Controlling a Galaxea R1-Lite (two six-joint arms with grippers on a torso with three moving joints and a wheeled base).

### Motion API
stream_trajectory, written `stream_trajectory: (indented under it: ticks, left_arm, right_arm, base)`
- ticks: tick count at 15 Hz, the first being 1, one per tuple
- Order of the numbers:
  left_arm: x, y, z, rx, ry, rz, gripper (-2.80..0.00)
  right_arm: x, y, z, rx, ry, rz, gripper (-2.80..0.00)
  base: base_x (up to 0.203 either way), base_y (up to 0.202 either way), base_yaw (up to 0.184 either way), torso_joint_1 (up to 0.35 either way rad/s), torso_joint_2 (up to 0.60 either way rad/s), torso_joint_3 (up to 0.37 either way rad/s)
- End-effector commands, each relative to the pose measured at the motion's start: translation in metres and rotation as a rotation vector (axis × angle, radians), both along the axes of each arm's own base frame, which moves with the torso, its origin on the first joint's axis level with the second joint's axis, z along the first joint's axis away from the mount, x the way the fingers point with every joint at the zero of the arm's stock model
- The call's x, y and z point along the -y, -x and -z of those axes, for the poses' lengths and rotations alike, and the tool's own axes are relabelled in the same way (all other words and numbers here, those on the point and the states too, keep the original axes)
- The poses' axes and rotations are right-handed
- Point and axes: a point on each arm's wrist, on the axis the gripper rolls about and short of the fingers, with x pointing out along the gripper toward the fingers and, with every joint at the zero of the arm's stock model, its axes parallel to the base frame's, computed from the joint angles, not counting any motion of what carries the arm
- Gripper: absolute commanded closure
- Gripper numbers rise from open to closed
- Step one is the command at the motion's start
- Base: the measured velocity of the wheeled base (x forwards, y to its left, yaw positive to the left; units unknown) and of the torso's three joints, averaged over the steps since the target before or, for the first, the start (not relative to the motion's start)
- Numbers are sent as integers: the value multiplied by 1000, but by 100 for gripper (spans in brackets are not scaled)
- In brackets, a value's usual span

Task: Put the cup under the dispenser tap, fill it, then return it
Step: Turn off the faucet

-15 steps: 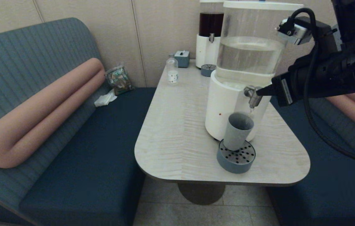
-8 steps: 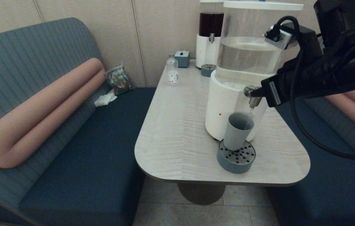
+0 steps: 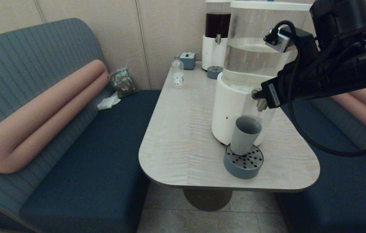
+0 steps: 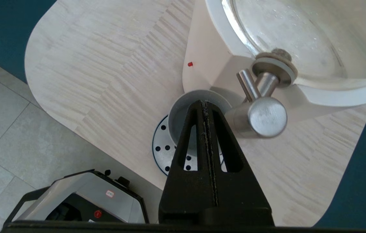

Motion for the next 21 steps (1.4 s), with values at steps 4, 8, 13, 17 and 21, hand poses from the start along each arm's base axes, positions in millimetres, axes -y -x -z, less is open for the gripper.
stream_trajectory:
  ticks: [4,8,13,17,21]
  left_arm:
    - [0,0,0,-3,0,-1,0]
    - [0,0,0,-3,0,-1,0]
    - [0,0,0,-3,0,-1,0]
    - [0,0,0,-3,0,-1,0]
    - [0,0,0,-3,0,-1,0]
  right_arm:
    - [0,-10,2,3,5,20,0]
    - [2,-19,2,24,-1,36,0]
    - [4,-26,5,30,-4,49,0]
    - [4,-30,8,28,2,53,0]
    - [6,-32,7,36,-1,59,0]
  base:
    - [0,0,0,0,0,0]
    - [0,0,0,0,0,0]
    - [0,0,0,0,0,0]
    - [0,0,0,0,0,0]
    - [0,0,0,0,0,0]
